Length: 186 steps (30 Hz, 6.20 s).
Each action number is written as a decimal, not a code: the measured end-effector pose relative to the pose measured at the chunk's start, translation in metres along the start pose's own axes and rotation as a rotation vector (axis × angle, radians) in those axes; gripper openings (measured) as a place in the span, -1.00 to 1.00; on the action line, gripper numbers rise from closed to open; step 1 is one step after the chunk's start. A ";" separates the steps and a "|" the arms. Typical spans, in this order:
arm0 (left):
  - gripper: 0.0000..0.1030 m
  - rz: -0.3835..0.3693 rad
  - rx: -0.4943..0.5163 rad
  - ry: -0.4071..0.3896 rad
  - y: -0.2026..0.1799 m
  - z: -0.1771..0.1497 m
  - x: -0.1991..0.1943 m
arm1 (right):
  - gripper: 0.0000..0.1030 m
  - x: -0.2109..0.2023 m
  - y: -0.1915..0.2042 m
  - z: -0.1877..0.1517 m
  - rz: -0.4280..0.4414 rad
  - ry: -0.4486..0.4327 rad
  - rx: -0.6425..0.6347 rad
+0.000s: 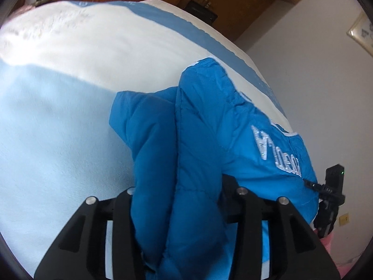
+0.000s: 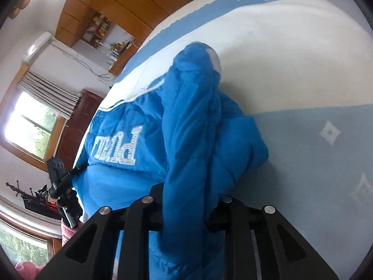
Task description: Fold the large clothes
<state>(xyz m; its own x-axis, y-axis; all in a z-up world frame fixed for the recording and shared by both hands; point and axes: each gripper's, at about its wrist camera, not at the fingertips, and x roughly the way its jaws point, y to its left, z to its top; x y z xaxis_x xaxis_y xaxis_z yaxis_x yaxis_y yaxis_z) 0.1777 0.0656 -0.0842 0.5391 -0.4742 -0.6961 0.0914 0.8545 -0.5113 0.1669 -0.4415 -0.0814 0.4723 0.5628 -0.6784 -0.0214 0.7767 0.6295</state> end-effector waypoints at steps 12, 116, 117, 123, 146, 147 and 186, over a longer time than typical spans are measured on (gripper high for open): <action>0.05 0.056 -0.043 -0.031 -0.002 -0.011 -0.013 | -0.22 -0.007 0.000 -0.014 -0.054 -0.050 -0.015; -0.45 0.025 0.188 -0.378 -0.217 -0.032 -0.076 | -0.48 -0.142 0.077 -0.070 -0.306 -0.281 -0.207; -0.45 0.019 0.219 -0.369 -0.234 -0.032 -0.071 | -0.48 -0.145 0.078 -0.071 -0.309 -0.279 -0.210; -0.45 -0.022 0.372 -0.257 -0.308 -0.048 -0.021 | -0.48 -0.151 0.079 -0.078 -0.311 -0.271 -0.198; -0.40 -0.107 0.358 0.057 -0.283 -0.069 0.112 | -0.43 -0.127 0.062 -0.068 -0.251 -0.176 -0.147; -0.39 -0.125 0.351 0.064 -0.283 -0.066 0.106 | -0.30 -0.124 0.064 -0.064 -0.241 -0.170 -0.148; 0.06 0.064 0.193 -0.049 -0.204 0.008 0.057 | -0.72 -0.032 0.114 0.027 0.005 0.049 -0.179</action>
<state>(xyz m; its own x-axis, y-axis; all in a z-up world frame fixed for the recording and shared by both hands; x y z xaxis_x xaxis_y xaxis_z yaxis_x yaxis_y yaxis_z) 0.1961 -0.1339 -0.0156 0.5890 -0.4108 -0.6959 0.2117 0.9095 -0.3578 0.1729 -0.3788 0.0226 0.4287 0.5762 -0.6959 -0.1821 0.8095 0.5581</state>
